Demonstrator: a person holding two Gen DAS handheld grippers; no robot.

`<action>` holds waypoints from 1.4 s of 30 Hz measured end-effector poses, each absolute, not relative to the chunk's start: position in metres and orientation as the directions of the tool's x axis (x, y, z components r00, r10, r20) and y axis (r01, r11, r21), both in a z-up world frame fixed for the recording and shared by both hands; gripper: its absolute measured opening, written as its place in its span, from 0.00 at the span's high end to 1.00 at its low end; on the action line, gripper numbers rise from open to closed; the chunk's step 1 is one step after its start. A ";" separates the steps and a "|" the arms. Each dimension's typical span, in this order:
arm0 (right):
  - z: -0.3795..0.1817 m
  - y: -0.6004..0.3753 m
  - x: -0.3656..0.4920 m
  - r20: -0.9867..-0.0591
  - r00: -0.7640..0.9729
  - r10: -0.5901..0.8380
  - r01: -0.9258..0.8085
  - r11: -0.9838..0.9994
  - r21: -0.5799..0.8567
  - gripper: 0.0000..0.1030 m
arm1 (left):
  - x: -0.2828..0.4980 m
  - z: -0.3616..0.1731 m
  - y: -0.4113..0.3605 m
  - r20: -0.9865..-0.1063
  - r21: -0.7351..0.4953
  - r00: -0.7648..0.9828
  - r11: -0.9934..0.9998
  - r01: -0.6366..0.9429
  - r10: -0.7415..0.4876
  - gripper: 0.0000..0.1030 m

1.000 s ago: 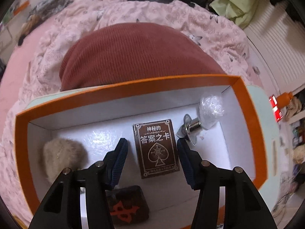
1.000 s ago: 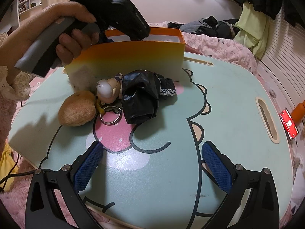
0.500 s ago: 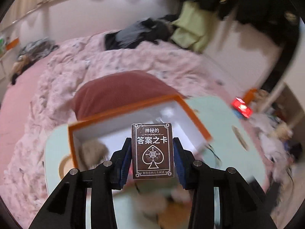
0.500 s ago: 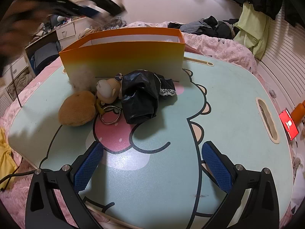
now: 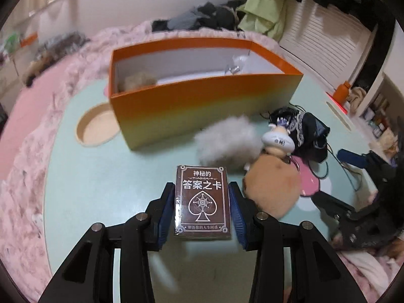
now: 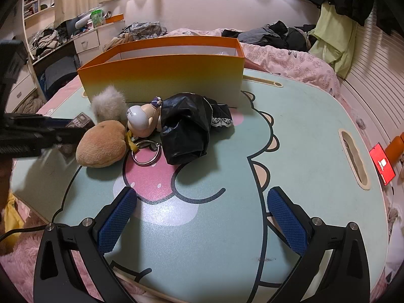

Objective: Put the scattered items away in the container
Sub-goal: 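Lift the card deck out and release it on the table, then reach into the box and grasp the silver metal piece with the right gripper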

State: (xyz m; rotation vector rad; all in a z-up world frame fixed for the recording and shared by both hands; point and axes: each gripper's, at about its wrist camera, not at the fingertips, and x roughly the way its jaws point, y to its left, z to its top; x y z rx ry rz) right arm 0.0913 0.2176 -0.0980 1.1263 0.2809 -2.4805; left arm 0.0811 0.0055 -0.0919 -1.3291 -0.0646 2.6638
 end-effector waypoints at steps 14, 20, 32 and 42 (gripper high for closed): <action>-0.098 0.217 0.092 -0.754 -0.596 -0.276 0.436 -0.900 -0.016 0.00 | 0.132 -0.080 0.005 -0.720 -0.069 -0.685 -0.993 -0.094 0.115 0.14; -0.098 0.217 0.092 -0.754 -0.597 -0.276 0.436 -0.900 -0.016 0.00 | 0.140 -0.105 0.023 -0.719 0.006 -0.694 -0.999 -0.039 0.023 0.09; -0.097 0.217 0.092 -0.754 -0.599 -0.271 0.432 -0.902 -0.019 0.00 | 0.142 -0.106 0.026 -0.692 -0.003 -0.722 -1.000 -0.026 0.021 0.00; -0.037 0.233 0.061 -0.671 -0.584 -0.457 0.449 -0.871 0.202 0.34 | 0.141 -0.109 0.027 -0.684 -0.008 -0.729 -1.000 -0.026 0.025 0.00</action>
